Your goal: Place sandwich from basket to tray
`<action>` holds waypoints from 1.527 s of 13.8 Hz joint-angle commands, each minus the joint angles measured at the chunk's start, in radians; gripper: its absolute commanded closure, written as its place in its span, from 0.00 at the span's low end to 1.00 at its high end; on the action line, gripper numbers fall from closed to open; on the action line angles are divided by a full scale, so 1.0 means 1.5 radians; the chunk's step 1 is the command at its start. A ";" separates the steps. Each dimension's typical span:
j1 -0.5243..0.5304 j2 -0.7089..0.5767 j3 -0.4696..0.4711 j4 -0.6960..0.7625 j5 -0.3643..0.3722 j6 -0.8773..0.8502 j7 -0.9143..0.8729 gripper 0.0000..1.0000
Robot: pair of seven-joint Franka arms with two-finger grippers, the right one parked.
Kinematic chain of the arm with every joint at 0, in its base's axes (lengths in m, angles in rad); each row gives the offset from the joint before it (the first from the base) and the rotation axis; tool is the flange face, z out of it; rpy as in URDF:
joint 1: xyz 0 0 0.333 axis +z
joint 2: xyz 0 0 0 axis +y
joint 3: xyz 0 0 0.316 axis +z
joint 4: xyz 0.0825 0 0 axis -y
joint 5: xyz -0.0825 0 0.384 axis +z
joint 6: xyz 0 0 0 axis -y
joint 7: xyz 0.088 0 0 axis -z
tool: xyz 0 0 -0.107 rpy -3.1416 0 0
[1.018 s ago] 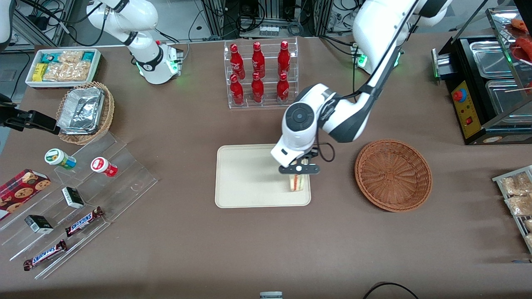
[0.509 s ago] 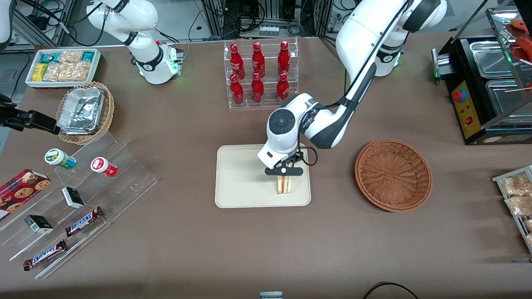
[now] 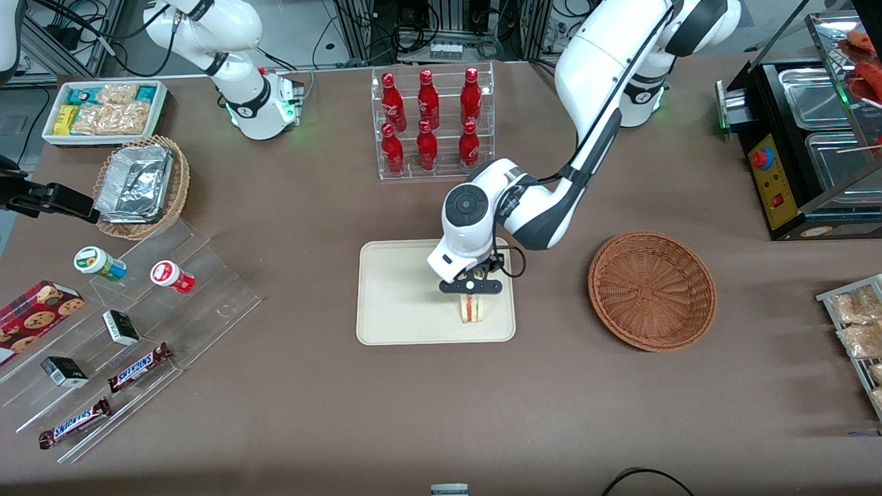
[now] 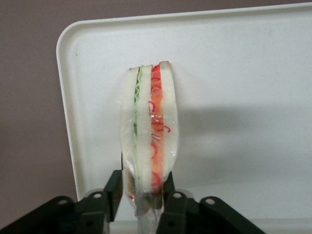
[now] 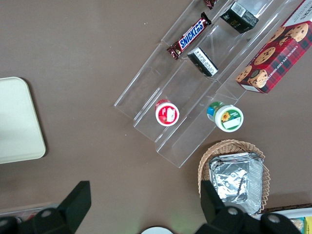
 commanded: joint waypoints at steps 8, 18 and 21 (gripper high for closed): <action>0.001 -0.020 0.010 0.033 0.003 -0.018 -0.017 0.00; 0.166 -0.118 0.007 0.026 -0.034 -0.145 0.078 0.00; 0.240 -0.138 0.008 0.022 -0.061 -0.196 0.192 0.00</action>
